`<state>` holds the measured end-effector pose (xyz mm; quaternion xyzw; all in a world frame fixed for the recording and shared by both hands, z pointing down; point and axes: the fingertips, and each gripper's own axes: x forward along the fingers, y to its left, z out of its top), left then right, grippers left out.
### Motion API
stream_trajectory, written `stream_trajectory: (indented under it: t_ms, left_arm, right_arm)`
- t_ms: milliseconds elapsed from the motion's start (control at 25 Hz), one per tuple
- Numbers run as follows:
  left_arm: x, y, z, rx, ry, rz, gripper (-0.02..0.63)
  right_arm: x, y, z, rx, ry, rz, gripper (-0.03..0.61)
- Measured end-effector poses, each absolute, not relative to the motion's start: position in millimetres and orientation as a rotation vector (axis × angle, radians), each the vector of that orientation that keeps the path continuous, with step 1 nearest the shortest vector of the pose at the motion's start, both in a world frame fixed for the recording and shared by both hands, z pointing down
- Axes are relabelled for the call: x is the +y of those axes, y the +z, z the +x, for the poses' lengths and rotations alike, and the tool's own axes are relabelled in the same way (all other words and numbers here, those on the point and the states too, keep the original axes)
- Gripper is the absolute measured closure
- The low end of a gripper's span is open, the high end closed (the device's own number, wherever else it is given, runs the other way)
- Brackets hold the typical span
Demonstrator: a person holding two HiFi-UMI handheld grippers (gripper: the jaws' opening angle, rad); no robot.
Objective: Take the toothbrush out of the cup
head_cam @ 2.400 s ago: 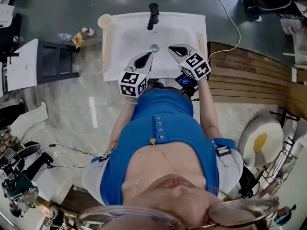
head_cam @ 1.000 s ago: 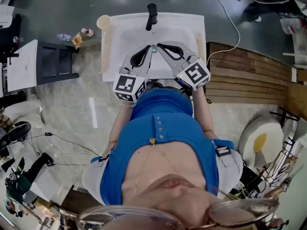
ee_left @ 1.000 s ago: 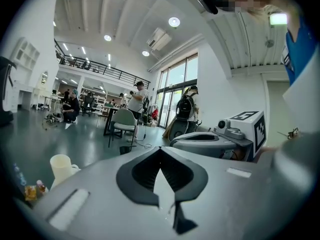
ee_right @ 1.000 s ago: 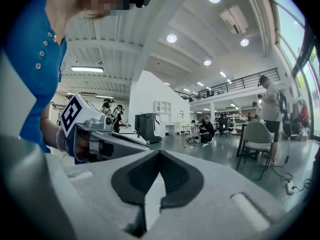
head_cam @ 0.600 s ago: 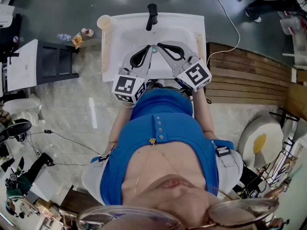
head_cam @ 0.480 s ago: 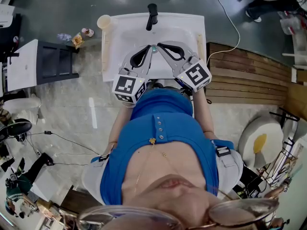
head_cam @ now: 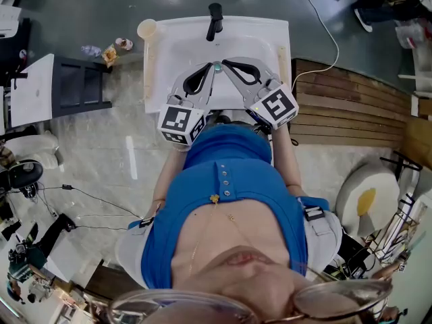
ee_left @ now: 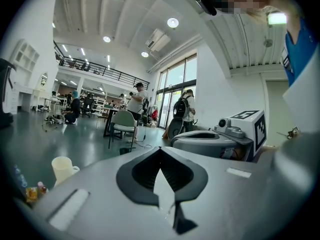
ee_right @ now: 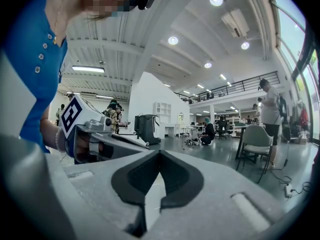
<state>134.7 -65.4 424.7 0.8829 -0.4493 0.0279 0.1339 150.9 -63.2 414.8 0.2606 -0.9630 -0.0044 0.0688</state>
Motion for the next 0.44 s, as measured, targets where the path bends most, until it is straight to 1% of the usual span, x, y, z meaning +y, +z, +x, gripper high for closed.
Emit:
stream_trajectory:
  t_ms: [440]
  left_arm:
    - [-60.3,423.1,139.3,-1.300,0.081,2.560,0.613]
  right_arm:
    - [-58.6,413.2,156.3,-2.897,0.012,0.800,0.577]
